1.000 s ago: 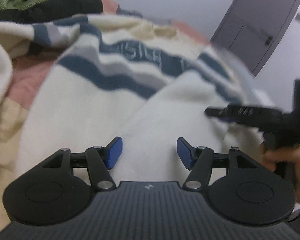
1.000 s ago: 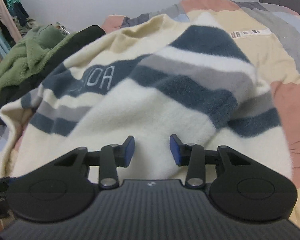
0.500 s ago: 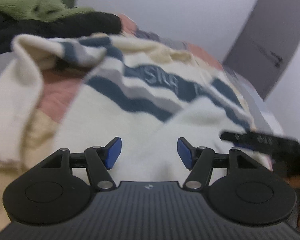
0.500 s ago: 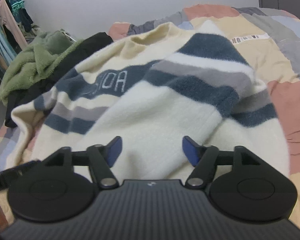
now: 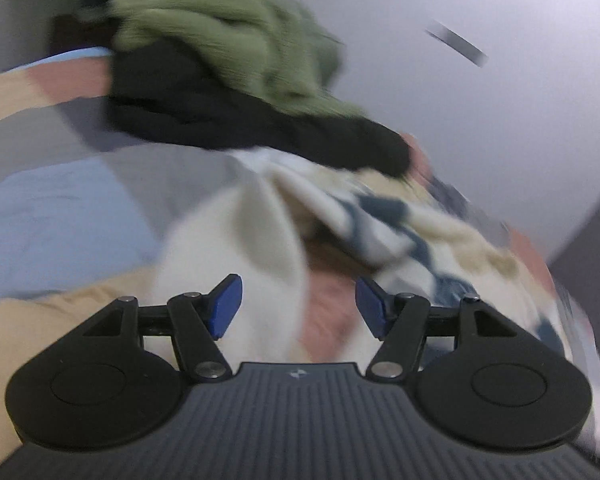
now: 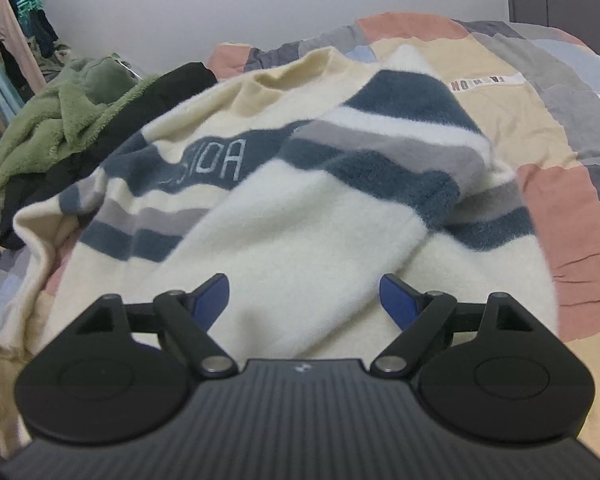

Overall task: Fold large clothes
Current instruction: 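Move the left tool to the other sweater sleeve, then grasp the sleeve with the left tool and fold it across the body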

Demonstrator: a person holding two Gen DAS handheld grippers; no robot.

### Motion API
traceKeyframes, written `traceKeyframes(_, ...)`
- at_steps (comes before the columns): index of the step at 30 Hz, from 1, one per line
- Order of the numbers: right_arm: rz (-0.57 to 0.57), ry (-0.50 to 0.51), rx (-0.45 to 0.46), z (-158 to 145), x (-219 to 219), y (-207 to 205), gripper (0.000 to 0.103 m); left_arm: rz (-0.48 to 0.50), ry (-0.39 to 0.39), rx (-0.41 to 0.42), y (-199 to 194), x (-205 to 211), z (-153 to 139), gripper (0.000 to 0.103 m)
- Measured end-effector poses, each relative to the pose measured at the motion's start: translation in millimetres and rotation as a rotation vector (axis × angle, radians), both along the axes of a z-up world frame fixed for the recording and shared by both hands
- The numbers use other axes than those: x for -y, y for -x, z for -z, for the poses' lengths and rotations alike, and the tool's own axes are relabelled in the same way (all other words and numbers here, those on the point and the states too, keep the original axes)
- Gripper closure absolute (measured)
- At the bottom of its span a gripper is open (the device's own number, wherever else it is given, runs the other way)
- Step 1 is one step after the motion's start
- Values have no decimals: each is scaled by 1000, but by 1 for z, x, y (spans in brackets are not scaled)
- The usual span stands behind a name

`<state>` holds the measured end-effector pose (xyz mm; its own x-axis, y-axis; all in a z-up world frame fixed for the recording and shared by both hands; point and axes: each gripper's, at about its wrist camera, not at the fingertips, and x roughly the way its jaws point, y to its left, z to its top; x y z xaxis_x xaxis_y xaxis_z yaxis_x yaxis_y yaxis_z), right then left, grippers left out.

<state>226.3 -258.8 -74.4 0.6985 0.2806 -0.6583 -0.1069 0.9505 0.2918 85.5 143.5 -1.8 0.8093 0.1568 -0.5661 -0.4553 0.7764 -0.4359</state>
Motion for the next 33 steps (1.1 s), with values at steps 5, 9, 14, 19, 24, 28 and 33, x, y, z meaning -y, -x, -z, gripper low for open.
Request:
traceKeyframes(5, -3, -4, 9, -1, 0, 4, 19, -196, 106, -10, 8, -42, 11, 35)
traceKeyframes(9, 5, -18, -6, 1, 4, 3, 19, -301, 188, -62, 9, -62, 30, 35)
traceKeyframes(14, 29, -61, -24, 4, 9, 3, 19, -324, 288, -125, 5, -66, 55, 35)
traceKeyframes(19, -8, -101, -26, 5, 8, 4, 19, -323, 266, -143, -1, -60, 60, 36)
traceKeyframes(24, -65, -39, 41, 4, -2, 11, 19, -257, 271, -117, -2, -53, 60, 79)
traceKeyframes(28, -74, -25, 53, 1, -2, 13, 19, -223, 215, -94, -4, -50, 45, 90)
traceKeyframes(33, -44, 17, 67, -4, 1, 16, 19, -167, -3, -25, -3, -34, -7, 91)
